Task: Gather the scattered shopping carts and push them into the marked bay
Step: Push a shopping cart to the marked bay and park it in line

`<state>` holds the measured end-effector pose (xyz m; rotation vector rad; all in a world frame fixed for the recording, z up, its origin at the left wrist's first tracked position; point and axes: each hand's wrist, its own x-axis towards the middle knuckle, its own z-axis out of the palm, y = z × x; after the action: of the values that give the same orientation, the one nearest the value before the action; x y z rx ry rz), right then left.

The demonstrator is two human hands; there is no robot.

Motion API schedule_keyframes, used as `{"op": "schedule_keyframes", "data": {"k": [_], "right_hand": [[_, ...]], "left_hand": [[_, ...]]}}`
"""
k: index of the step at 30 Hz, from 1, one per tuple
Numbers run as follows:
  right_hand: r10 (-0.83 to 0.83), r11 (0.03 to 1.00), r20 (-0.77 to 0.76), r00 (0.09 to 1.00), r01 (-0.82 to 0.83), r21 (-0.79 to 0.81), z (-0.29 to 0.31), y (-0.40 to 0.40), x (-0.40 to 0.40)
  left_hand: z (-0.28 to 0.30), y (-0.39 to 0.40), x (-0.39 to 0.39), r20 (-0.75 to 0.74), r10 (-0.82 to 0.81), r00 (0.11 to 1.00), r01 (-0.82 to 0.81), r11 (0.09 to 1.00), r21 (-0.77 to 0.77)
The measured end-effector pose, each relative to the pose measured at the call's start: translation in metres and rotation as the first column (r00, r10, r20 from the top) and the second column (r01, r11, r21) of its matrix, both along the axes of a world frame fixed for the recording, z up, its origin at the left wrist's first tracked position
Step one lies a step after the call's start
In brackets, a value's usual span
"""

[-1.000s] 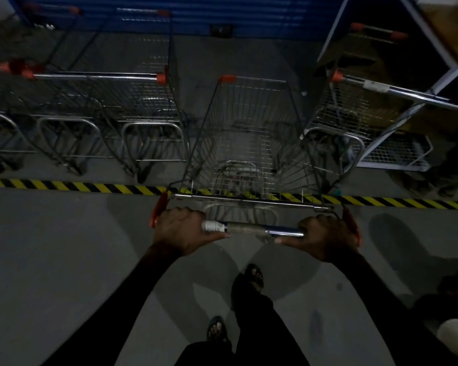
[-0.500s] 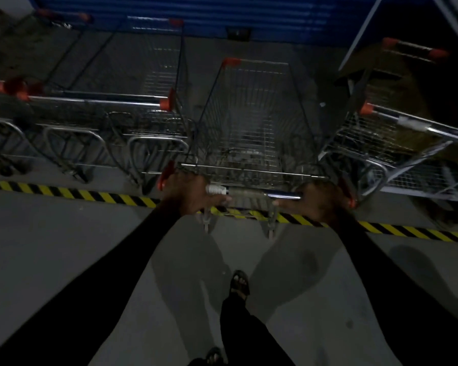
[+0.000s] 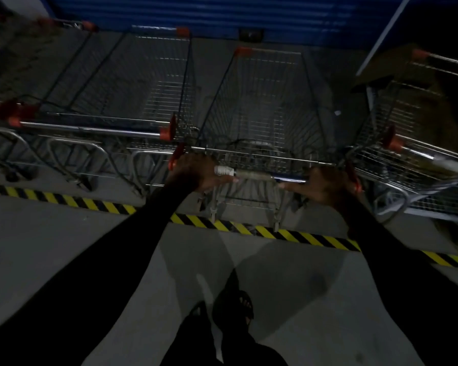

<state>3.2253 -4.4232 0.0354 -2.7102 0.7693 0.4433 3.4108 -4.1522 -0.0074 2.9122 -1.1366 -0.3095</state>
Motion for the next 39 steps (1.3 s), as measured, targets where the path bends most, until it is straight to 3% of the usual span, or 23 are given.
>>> {"op": "schedule_keyframes", "data": {"k": [5,13,22,29,39], "right_hand": [[0.014,0.999,0.008,1.000,-0.013,-0.046,-0.001,-0.003,0.029],[-0.013,0.990,-0.013,1.000,0.015,0.144,0.001,-0.015,0.057],[0.067,0.994,-0.119,0.991,-0.077,-0.081,-0.003,-0.019,0.085],[0.102,0.983,-0.026,0.994,-0.104,-0.154,-0.026,-0.038,0.094],[0.100,0.995,-0.070,0.992,-0.101,-0.003,-0.017,-0.042,0.095]], "left_hand": [[0.010,-0.009,0.027,-0.002,-0.007,1.000,0.007,1.000,0.030],[0.006,-0.014,0.057,0.053,-0.073,0.996,0.076,0.995,-0.069],[-0.001,-0.021,0.082,0.069,-0.073,0.995,0.079,0.993,-0.091],[-0.002,-0.023,0.082,0.115,-0.069,0.991,0.078,0.994,-0.078],[-0.001,-0.025,0.081,0.109,-0.054,0.993,0.064,0.994,-0.094]]}}
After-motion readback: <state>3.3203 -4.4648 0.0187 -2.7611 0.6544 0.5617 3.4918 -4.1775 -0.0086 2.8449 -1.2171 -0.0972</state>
